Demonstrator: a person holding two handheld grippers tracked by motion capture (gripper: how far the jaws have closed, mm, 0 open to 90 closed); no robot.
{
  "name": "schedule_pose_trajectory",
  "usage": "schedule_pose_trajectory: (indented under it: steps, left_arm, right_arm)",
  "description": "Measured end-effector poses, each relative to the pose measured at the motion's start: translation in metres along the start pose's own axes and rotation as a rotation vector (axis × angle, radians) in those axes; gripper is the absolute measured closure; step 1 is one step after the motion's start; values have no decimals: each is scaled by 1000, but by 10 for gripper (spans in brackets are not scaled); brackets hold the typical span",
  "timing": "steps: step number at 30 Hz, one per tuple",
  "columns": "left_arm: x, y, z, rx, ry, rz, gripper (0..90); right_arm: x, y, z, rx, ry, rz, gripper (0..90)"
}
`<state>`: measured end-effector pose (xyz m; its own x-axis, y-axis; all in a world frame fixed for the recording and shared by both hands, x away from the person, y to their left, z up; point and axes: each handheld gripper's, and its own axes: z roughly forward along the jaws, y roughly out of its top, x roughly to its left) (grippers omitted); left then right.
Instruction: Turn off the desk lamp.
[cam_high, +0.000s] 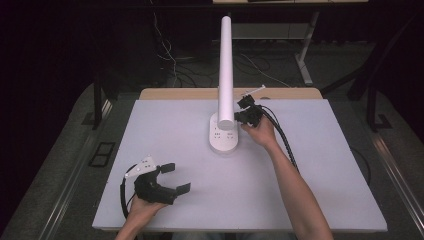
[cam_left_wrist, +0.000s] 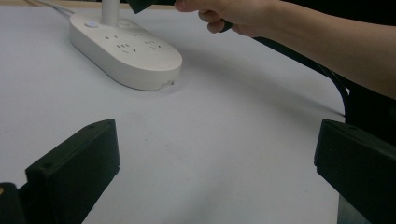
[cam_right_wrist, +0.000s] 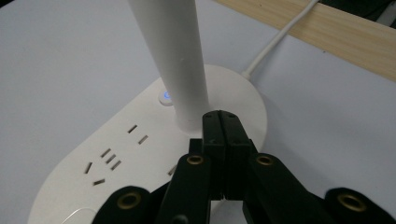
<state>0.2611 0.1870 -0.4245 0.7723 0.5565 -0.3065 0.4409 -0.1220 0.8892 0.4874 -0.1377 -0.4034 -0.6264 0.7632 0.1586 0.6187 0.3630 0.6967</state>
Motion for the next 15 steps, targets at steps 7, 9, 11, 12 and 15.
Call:
schedule_pose_trajectory:
  steps: [7, 9, 11, 12, 15]
  left_arm:
    - [0, 0, 0, -2, -1, -3, 0]
    - [0, 0, -1, -2, 1, -3, 0]
    - [0, 0, -1, -5, 2, -4, 0]
    - [0, 0, -2, -6, 3, -4, 0]
    - [0, 0, -1, -6, 4, -4, 0]
  right_arm:
    - [-1, -3, -17, -27, 19, 4, 756]
    - [-1, -4, -23, -25, 18, -9, 746]
    - [-1, -5, -28, -28, 21, -10, 723]
    - [-1, -6, -31, -33, 16, -16, 699]
    - [-1, -8, -41, -43, 23, -11, 645]
